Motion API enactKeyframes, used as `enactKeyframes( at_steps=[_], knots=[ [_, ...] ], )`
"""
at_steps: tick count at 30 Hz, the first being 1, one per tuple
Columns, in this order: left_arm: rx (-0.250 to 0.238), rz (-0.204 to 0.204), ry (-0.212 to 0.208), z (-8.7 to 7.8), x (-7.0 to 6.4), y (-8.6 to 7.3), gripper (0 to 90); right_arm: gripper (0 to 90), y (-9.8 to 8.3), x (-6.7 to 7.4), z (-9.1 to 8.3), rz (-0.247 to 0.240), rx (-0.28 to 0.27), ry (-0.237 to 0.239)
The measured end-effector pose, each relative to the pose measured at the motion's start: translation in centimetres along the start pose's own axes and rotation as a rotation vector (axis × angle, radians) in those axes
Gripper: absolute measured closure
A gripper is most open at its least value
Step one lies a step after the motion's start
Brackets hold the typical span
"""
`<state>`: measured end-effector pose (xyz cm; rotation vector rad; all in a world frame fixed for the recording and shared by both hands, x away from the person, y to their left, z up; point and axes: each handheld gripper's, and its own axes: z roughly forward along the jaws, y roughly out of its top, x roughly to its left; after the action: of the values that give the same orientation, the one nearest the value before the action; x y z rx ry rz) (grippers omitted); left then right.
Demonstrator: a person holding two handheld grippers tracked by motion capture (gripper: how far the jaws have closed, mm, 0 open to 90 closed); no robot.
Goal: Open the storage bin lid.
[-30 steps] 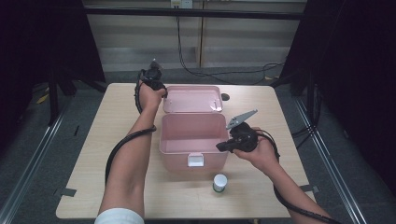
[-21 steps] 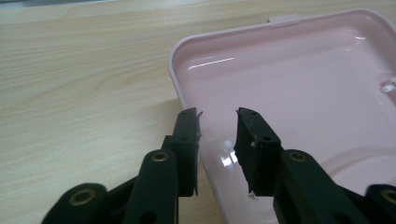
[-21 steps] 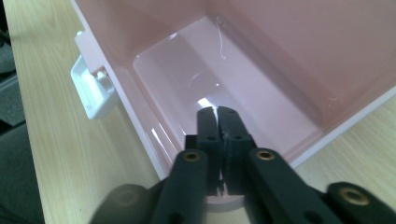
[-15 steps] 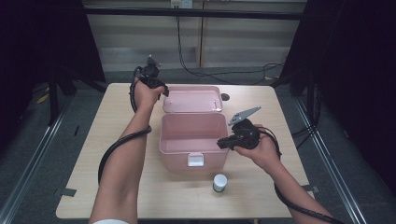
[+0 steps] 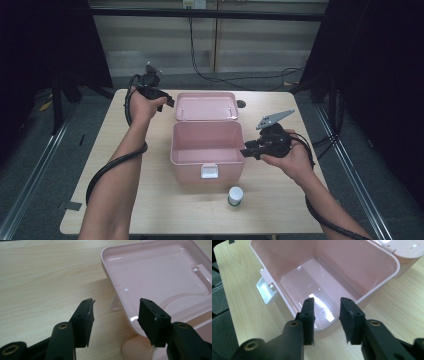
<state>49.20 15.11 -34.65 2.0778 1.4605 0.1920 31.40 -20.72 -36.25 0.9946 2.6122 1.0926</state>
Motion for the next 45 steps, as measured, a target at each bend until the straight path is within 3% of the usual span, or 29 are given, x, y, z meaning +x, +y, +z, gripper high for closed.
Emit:
enactKeyframes(
  at_steps=[7,15,24,30,45],
  knots=[
    [-0.015,-0.001,-0.002,-1.5,1.2,-1.5,43.0,52.0,-0.7,-0.7,-0.9,0.033,0.002,-0.021],
    [-0.027,-0.021,-0.006,-2.1,2.6,-3.9,38.5,45.0,-2.0,-1.1,-1.5,0.059,0.017,-0.030],
    [-0.032,0.016,-0.012,-1.9,3.5,-6.5,37.6,40.8,-3.1,-1.3,-1.7,0.082,0.023,-0.037],
    [-0.024,0.027,-0.031,-2.1,4.2,-7.9,33.4,38.3,-3.8,-1.0,-1.4,0.066,0.043,-0.025],
    [-0.019,0.063,-0.091,-1.4,4.0,-12.1,27.1,33.4,-5.1,-0.3,-0.6,0.066,0.087,-0.003]
  ],
)
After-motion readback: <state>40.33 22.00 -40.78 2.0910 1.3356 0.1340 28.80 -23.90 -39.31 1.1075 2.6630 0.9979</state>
